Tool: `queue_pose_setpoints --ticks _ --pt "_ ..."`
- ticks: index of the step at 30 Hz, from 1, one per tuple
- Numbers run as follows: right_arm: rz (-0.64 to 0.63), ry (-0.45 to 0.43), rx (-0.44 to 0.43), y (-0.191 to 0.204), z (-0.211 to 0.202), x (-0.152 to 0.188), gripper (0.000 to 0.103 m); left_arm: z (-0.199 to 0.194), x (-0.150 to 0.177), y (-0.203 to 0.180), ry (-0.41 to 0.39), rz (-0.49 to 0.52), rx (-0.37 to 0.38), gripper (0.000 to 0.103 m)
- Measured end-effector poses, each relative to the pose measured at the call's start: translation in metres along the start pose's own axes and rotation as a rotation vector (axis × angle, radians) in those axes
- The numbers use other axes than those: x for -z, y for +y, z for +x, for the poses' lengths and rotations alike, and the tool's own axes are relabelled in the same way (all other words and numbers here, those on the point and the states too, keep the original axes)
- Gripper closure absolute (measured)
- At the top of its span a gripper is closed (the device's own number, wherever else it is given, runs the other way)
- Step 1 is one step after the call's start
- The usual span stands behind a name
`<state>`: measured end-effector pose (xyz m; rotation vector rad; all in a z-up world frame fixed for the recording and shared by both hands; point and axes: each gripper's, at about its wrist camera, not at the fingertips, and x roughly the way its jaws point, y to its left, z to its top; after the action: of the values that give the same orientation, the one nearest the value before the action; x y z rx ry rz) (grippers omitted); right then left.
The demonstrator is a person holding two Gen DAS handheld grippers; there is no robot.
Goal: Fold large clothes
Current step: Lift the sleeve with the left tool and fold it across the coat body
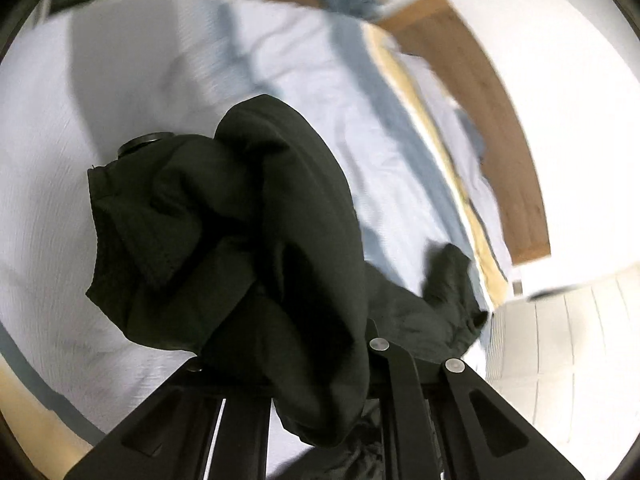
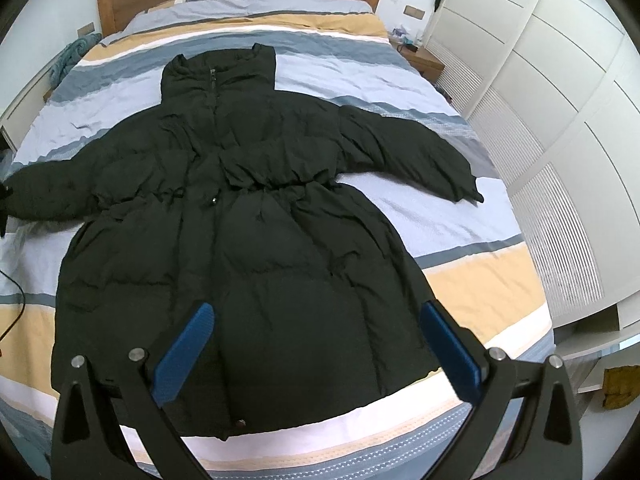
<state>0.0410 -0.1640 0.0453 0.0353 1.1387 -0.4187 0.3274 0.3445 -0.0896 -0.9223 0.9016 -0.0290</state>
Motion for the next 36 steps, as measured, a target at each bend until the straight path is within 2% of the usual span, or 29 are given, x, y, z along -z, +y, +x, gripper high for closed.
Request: queue_pose_setpoints --ticks 4,10,15,19,24,31,35,36 --pt "-0.007 -0.021 -0.019 -0.003 -0.001 0.000 0.000 -0.012 0.008 -0.052 -0.010 0.128 0.029 0.092" --pt "0.017 -0.044 -0.070 -0.024 0.015 -0.001 0.000 -0.025 0.046 -0.130 -0.001 0.300 0.054 0.092" --pt "0.026 -0.070 -0.091 -0.051 0.032 -0.002 0.000 -0.011 0.102 -0.203 0.047 0.468 0.038 0.092" --pt "0.004 -0.083 -0.102 -0.076 0.048 -0.003 0.000 0.018 0.152 -0.240 0.099 0.536 0.022 0.093" --pt "-0.009 -0.091 -0.113 -0.111 0.065 -0.004 0.000 0.073 0.215 -0.260 0.177 0.563 -0.041 0.093" --pt "-0.025 -0.089 -0.111 -0.159 0.086 0.001 0.000 0.138 0.282 -0.251 0.287 0.553 -0.179 0.091" --pt "0.003 -0.068 -0.124 -0.185 0.103 0.005 0.000 0.157 0.309 -0.247 0.324 0.576 -0.266 0.083" --pt "0.009 -0.062 -0.126 -0.190 0.108 0.006 0.000 0.159 0.316 -0.247 0.333 0.597 -0.299 0.078"
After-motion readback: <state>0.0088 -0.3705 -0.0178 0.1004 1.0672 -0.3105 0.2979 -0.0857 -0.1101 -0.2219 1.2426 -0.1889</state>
